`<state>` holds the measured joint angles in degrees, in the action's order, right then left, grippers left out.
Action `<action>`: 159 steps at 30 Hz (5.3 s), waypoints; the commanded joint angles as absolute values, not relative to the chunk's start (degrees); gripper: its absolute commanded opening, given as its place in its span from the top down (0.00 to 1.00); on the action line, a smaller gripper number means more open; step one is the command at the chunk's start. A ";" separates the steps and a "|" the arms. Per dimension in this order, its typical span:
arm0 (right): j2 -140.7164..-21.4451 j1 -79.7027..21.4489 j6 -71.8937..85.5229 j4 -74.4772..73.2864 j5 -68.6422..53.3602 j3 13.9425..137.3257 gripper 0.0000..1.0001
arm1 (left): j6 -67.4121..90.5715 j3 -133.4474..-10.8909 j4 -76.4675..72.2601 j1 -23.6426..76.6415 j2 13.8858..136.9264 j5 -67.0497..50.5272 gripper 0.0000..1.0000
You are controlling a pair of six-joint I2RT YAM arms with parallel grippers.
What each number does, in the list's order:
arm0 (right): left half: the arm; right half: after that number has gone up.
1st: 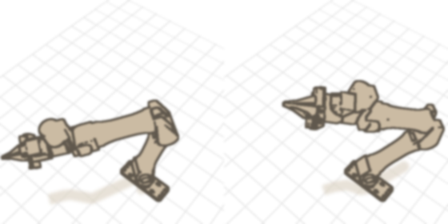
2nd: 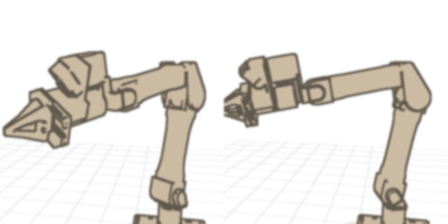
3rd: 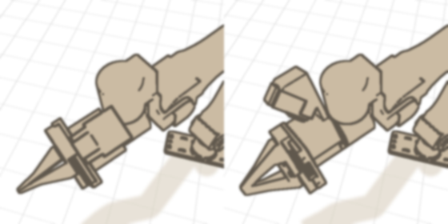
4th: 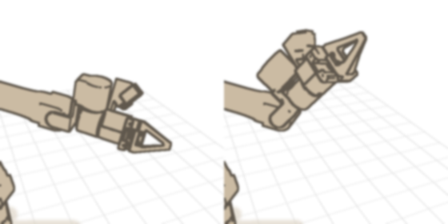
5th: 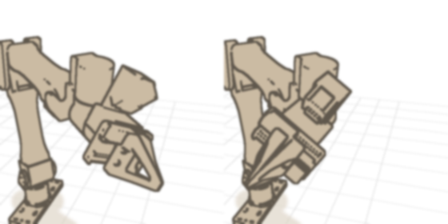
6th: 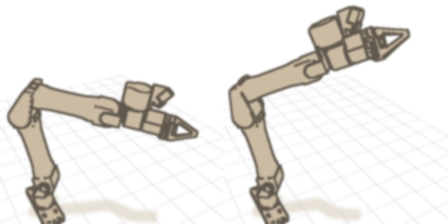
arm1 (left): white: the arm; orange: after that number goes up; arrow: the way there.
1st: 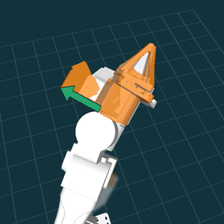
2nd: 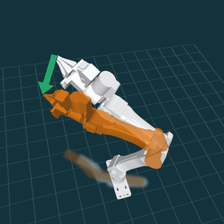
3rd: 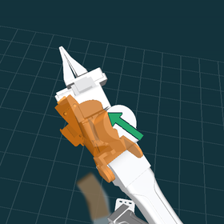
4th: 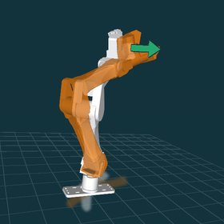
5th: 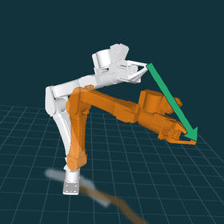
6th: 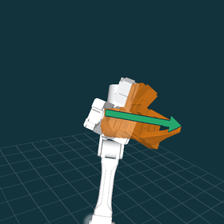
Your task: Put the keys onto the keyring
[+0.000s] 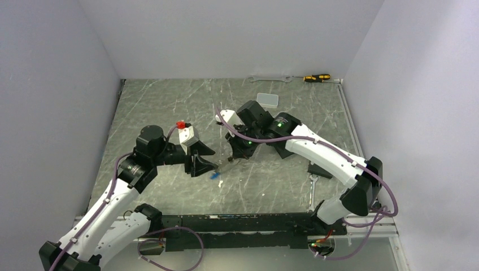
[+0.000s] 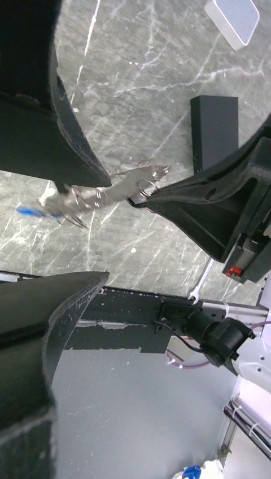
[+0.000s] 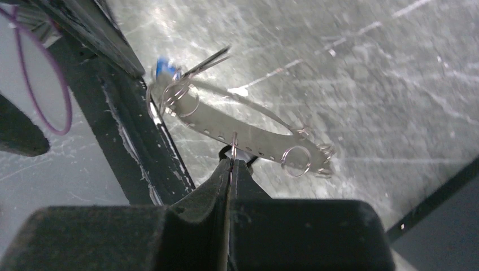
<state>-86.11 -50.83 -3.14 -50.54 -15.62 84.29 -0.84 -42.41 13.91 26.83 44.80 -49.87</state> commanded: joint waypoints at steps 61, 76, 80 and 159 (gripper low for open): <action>-78.43 -57.57 -17.94 -41.78 -29.99 78.96 1.00 | -7.92 -46.93 14.20 32.70 50.16 -54.85 0.53; -76.04 -57.66 -17.55 -38.80 -28.94 77.36 1.00 | -8.35 -46.87 14.77 32.77 51.90 -55.33 0.74; -76.08 -57.66 -17.02 -38.05 -27.40 77.04 1.00 | -8.29 -46.55 14.63 32.70 51.39 -55.76 0.67; -60.48 -51.86 -0.18 7.54 -41.10 55.67 0.62 | 14.70 -37.36 -19.18 31.90 37.12 -50.04 1.00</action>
<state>-60.40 -52.05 -1.13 2.74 -39.48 54.24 13.06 -37.30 -13.39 32.10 37.34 -51.07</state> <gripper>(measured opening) 0.397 0.010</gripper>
